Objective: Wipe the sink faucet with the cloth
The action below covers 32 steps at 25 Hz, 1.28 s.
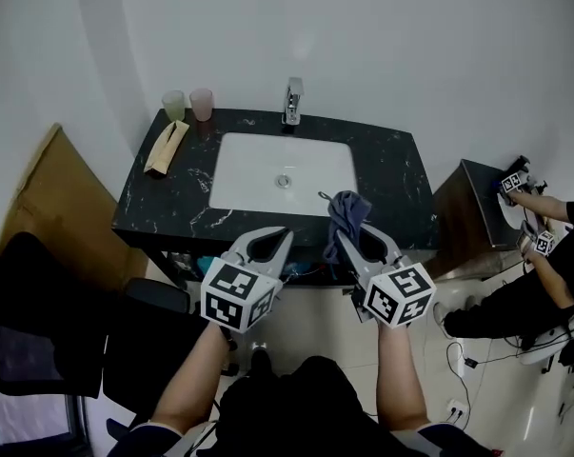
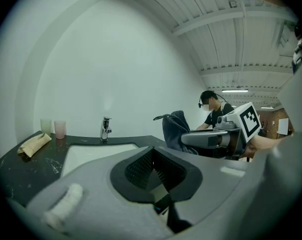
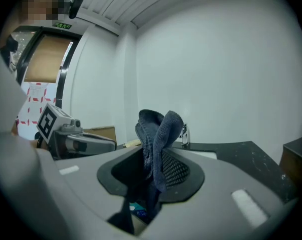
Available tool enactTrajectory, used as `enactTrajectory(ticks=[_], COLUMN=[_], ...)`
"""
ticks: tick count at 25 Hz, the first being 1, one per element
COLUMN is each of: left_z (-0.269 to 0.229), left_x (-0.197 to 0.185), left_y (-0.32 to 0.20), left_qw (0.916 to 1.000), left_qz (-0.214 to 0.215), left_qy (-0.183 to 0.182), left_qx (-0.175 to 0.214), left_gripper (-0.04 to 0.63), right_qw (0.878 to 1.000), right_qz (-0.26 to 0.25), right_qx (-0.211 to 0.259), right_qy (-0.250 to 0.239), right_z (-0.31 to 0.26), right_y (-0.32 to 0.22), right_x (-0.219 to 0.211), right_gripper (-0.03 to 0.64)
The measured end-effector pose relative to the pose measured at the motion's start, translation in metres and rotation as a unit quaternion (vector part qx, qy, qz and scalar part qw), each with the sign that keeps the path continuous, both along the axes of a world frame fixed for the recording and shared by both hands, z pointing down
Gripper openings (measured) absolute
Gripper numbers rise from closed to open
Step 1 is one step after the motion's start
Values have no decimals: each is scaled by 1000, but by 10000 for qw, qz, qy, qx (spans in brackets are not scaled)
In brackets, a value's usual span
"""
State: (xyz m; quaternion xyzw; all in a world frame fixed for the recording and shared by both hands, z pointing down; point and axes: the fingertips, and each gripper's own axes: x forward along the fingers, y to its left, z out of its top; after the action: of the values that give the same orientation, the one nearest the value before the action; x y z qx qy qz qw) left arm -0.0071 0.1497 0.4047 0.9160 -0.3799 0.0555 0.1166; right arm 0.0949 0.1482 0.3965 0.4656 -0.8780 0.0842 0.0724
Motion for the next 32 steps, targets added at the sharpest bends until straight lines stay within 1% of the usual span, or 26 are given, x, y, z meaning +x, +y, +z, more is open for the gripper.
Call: enactTrajectory(ticks=[5,12,18,23,25,28,32], left_z=[6,25,33,41,46,52,63], left_x=[-14,-21,-13,1,5,12,15], left_y=[-34,-87,-140,-190,-208,-234,-266], left_qw=[9999,9990,9971,9941,9922,9894,9872], left_qz=[-83,-365,-632,-875,-990,-1128,-1153], left_qy=[-7,-161,-286,-428,-518,-719,-933], left_qx=[-92,-218,-324,-469,-553,-569,-590], left_gripper=[2,2,2,2,2,2,2], right_qw=[9998,9988,9962,9923,9904,9880,9850], right_qz=[-156,-413,-784,-1152,-1281,-1461,-1675], right_qx=[-87,-192,-270,-398,-445,-453,-420], right_qy=[84,-172,-267,-225,-257,-196,-69], right_z=[7,25,33,42,47,54,56], right_y=[-32,-94,-161,-208,-225,-254,-290], right_x=[-21,-32,-32,-21,-17,-12,-19], right_gripper=[112,111,112,111,110,111,111])
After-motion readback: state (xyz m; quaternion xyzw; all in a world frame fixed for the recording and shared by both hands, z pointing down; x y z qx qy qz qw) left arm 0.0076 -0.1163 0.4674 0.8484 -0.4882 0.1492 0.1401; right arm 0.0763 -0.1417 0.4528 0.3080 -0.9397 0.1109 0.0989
